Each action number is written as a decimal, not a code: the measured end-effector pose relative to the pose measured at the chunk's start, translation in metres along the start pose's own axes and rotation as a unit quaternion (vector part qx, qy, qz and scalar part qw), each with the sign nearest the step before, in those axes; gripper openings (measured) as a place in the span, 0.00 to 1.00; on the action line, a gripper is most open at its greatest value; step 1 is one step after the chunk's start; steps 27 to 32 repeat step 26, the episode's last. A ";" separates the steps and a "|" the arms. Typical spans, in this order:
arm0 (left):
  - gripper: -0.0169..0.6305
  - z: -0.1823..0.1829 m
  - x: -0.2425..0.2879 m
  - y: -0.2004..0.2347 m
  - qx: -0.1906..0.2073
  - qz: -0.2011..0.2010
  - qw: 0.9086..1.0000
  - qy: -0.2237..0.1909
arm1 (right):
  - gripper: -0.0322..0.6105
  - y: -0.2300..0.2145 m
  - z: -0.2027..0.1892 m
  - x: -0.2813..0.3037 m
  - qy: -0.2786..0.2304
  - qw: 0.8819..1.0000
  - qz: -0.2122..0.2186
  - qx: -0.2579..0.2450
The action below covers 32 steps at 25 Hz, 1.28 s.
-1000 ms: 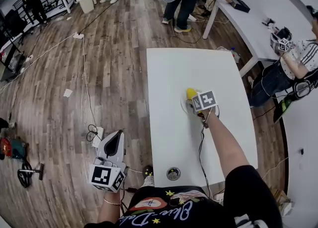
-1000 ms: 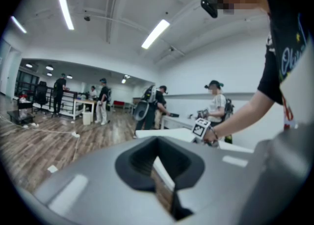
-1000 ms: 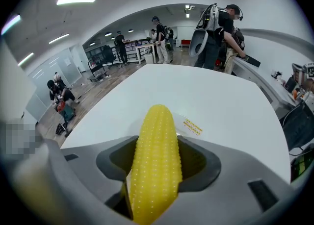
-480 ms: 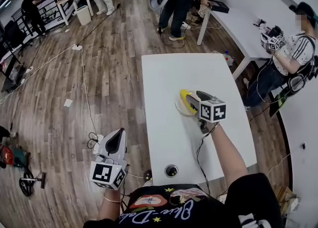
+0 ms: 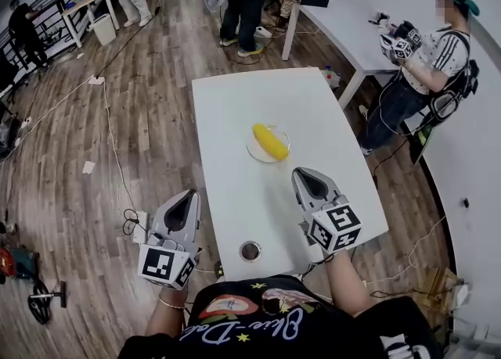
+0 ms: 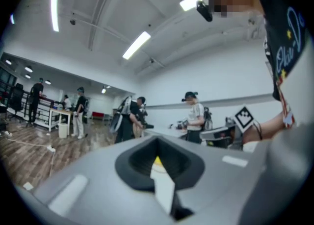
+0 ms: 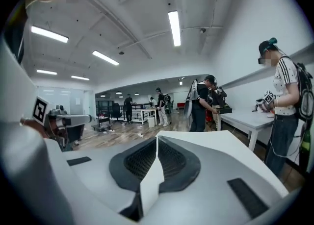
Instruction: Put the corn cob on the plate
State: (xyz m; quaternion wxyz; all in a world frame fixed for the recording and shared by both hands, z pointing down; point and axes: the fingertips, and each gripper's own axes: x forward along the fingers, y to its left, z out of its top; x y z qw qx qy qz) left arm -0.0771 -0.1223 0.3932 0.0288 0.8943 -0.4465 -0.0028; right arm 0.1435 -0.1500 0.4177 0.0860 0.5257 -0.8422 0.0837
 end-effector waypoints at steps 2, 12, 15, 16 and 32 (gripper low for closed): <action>0.00 0.006 0.004 -0.009 0.005 -0.013 1.000 -0.007 | 0.08 0.006 -0.001 -0.013 -0.006 1.000 -0.003 0.024; 0.00 0.005 0.018 -0.039 0.007 -0.040 0.999 -0.001 | 0.07 -0.006 -0.012 -0.034 0.013 0.999 -0.026 0.021; 0.00 0.009 0.018 -0.039 0.001 -0.034 0.999 -0.006 | 0.07 -0.009 -0.011 -0.038 0.016 0.999 -0.032 0.008; 0.00 0.010 0.018 -0.037 -0.004 -0.030 0.999 -0.008 | 0.07 -0.009 -0.010 -0.038 0.016 0.999 -0.032 0.003; 0.00 0.016 0.012 -0.037 0.011 -0.014 1.000 -0.012 | 0.07 -0.012 -0.005 -0.044 0.011 0.999 -0.032 0.016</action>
